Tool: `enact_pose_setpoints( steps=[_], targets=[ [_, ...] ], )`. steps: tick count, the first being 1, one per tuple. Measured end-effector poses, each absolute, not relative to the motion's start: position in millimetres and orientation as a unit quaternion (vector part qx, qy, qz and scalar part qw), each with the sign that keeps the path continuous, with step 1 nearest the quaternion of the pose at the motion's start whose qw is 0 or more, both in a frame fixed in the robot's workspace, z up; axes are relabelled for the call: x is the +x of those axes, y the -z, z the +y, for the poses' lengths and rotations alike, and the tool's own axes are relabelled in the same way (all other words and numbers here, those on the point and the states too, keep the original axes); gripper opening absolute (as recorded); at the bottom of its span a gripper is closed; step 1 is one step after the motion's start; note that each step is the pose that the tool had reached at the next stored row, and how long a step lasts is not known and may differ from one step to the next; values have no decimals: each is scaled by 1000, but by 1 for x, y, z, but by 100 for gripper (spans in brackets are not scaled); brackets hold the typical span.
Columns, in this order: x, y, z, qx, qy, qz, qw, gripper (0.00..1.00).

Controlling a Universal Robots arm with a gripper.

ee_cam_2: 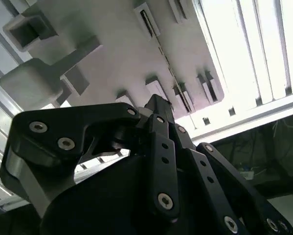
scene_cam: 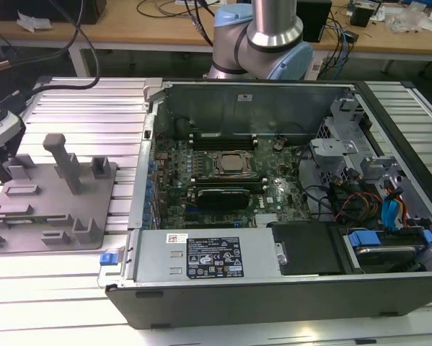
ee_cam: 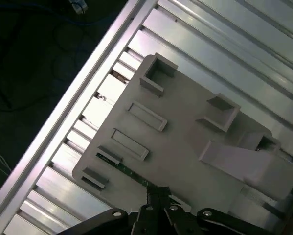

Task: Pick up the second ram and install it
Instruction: 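Pick up the second ram and move it above second insertion slot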

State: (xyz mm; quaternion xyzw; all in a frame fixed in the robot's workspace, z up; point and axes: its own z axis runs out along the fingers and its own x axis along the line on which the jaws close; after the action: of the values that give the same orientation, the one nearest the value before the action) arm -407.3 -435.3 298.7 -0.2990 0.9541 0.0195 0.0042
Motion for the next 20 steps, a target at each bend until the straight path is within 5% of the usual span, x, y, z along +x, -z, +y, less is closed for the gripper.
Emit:
enact_pose_setpoints(
  steps=[20],
  targets=[
    [-407,-290,-435,-592,-14,806,-4,8]
  ],
)
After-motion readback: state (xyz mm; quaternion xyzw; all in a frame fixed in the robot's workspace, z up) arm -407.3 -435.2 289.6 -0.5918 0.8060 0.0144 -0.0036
